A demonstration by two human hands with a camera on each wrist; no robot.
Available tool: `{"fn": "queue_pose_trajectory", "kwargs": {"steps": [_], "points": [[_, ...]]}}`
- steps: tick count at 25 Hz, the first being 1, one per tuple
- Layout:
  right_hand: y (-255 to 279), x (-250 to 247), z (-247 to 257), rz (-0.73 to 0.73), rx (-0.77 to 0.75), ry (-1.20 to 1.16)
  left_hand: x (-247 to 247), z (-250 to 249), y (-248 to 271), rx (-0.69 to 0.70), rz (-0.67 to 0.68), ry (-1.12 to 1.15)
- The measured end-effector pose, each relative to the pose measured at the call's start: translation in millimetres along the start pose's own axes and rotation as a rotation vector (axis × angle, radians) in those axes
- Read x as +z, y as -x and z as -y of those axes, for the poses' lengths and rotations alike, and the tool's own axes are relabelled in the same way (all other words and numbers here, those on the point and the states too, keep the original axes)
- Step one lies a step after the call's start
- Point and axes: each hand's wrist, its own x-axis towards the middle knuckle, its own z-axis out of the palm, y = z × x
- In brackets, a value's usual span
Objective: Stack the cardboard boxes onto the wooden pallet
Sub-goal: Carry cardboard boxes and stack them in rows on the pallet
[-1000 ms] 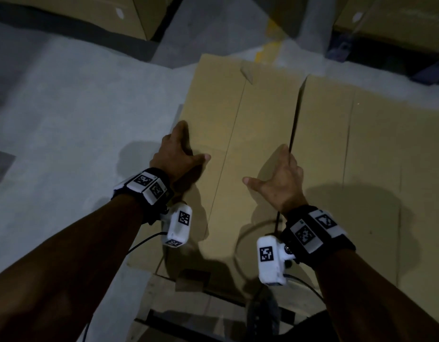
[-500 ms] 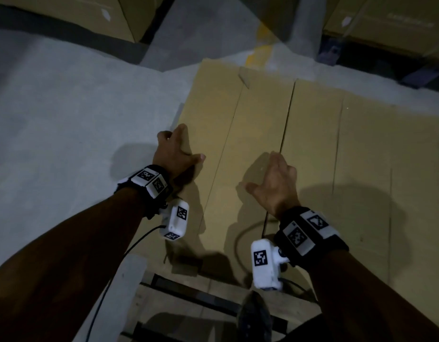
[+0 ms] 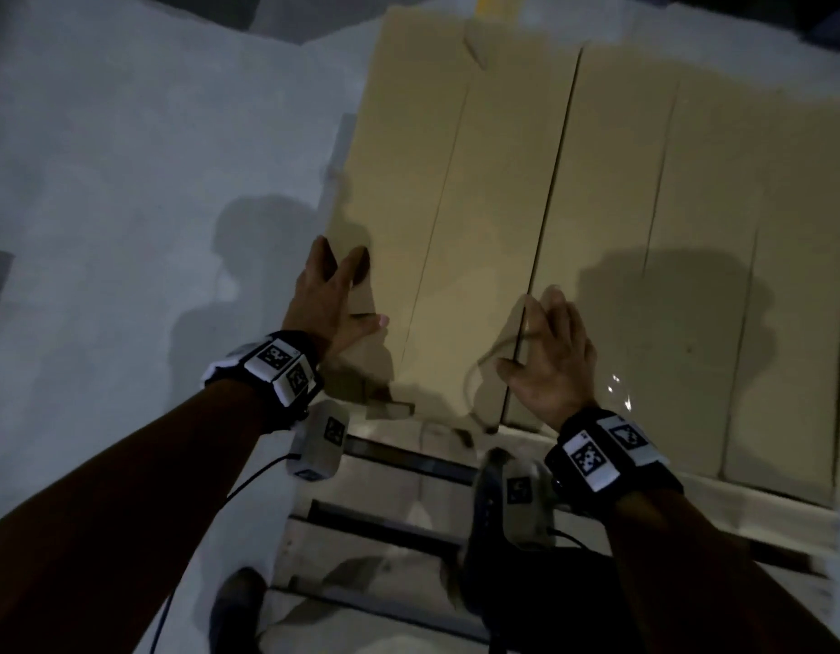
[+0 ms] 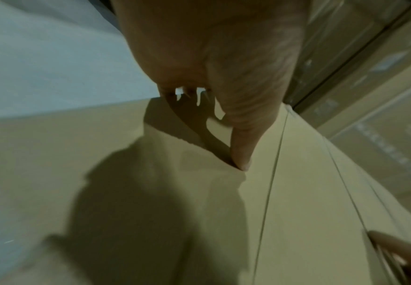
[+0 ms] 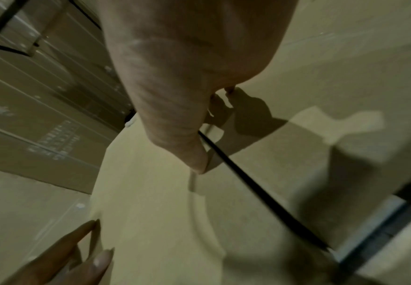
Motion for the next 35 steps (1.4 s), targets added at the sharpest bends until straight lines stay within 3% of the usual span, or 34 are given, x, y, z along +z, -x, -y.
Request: {"fn": "queue_pose_trajectory", "kwargs": {"steps": [5,10,15,35], "points": [[44.9,34.0,-11.1,-0.005,0.024,-0.003,9.2,23.6,49.8,0.067,0.059,-0.028],[68.6,50.8,-8.7,0.033,0.053,0.075,13.9,38.6,86.9,-0.001,0.153,0.045],[68.3,62.3,-7.2,-0.048,0.081,0.082,22.1,39.2,86.4,0.026,0.046,0.019],[59.2,64.2,-5.1,-0.073,0.145,0.056,24.3,40.5,70.9,0.067,0.019,0.007]]}}
